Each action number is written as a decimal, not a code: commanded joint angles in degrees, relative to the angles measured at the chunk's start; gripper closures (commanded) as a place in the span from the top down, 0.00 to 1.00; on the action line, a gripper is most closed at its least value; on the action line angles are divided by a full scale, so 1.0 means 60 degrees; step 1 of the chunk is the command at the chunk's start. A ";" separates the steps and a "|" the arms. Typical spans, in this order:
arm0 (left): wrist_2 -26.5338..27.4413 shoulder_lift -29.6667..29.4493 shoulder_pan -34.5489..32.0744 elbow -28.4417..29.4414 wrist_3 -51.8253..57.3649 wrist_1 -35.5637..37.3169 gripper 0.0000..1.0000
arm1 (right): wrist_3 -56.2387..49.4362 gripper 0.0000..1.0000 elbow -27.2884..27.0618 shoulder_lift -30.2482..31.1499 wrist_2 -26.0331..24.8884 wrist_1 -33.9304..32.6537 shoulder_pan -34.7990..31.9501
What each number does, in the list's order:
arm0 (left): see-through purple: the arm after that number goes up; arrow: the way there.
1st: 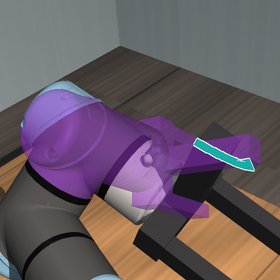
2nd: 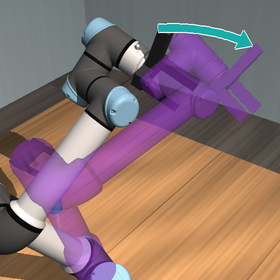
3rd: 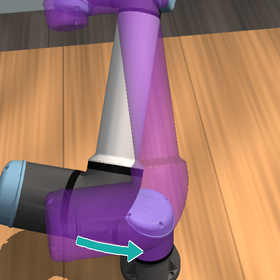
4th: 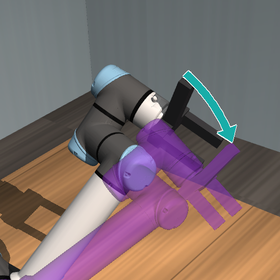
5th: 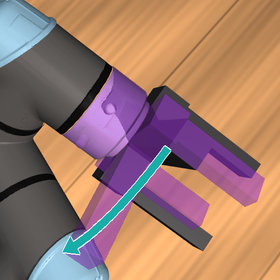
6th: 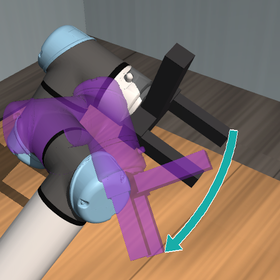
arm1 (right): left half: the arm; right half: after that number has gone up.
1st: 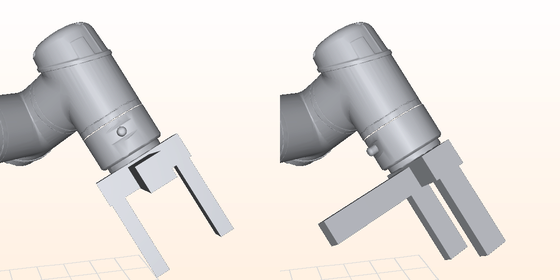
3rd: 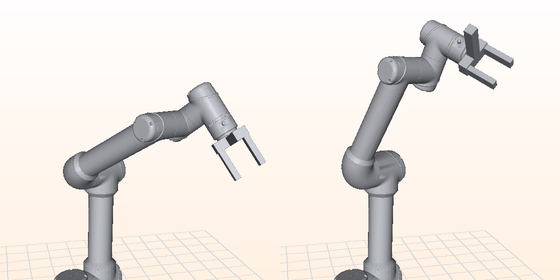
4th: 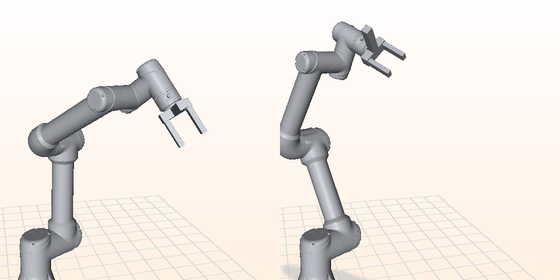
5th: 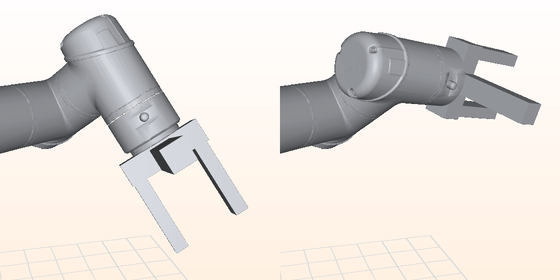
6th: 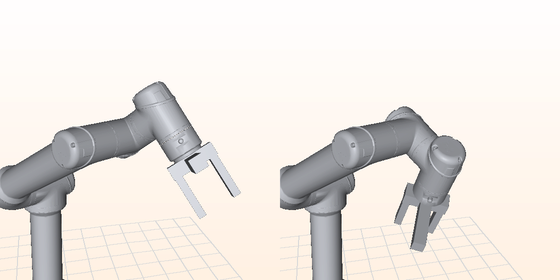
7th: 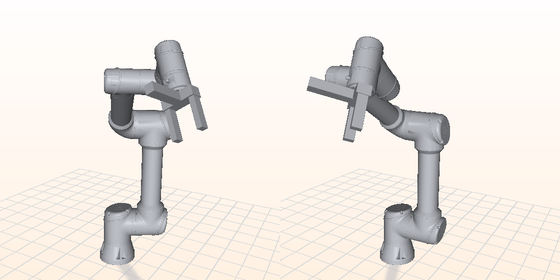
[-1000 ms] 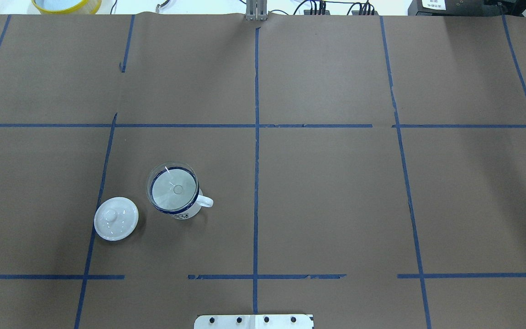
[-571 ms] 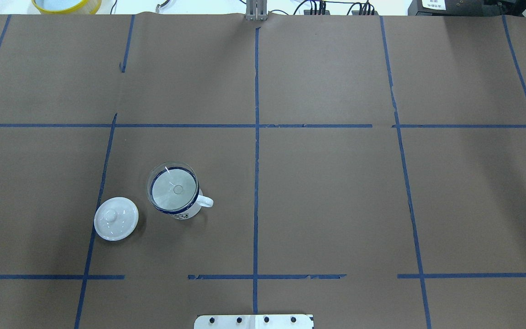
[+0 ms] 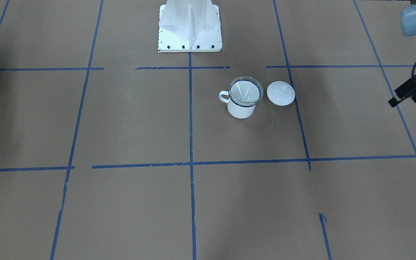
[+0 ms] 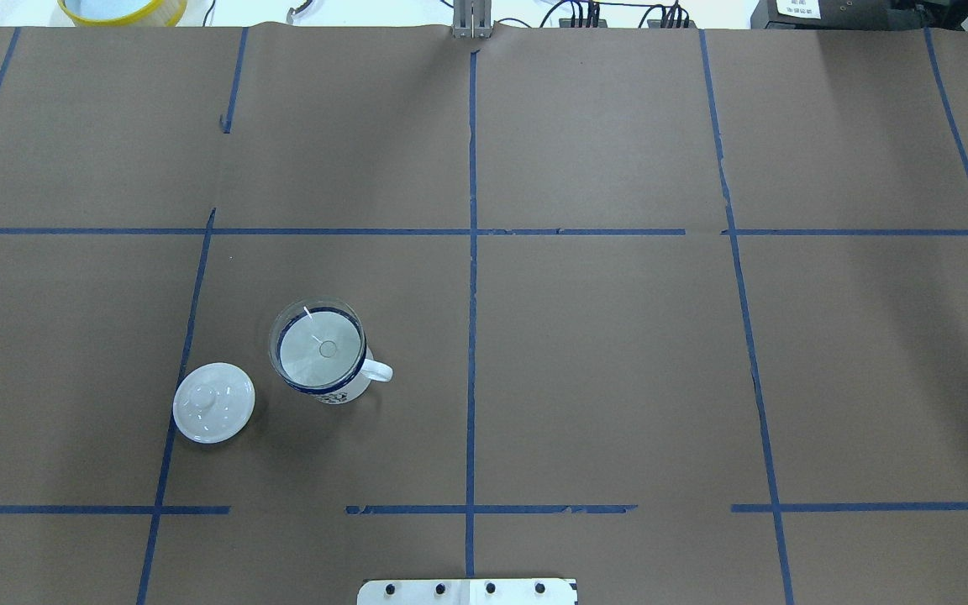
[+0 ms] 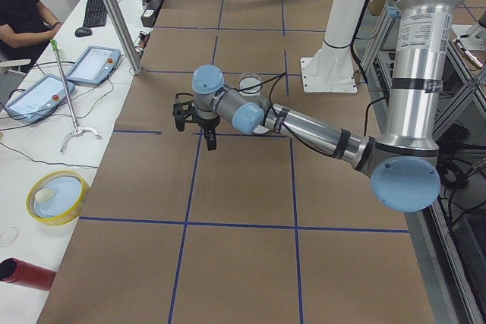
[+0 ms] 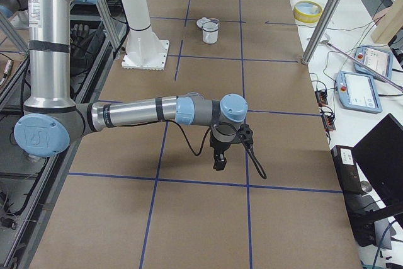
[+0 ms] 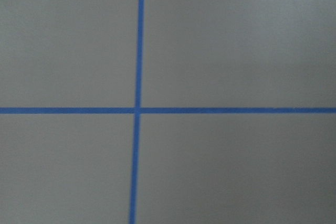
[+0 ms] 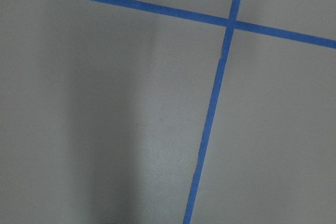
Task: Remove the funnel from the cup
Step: 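Move the left gripper over the glass funnel in the white mug, then lower the left gripper and close it on the funnel's rim, then lift the glass funnel up out of the mug with the left gripper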
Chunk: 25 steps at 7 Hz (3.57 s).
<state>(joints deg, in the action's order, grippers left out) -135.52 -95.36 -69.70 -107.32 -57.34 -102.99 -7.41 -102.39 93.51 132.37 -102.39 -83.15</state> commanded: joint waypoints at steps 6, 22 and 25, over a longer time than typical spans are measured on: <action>0.2884 -0.4642 0.4890 0.0190 -0.8838 0.2487 0.98 | -0.0010 1.00 0.0000 0.0000 0.0000 0.0000 0.0000; 0.4682 -0.5831 0.4867 -0.0936 -0.8569 0.5185 0.00 | 0.0005 1.00 0.0000 0.0000 0.0000 0.0000 0.0000; 0.5288 -0.4983 0.4002 0.1688 -0.8504 -0.1327 0.00 | 0.0005 1.00 0.0000 0.0000 0.0000 0.0000 0.0000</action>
<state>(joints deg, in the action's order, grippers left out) -104.47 -126.97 -43.90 -105.21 -108.19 -94.49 -7.41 -102.39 93.51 132.36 -102.39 -83.15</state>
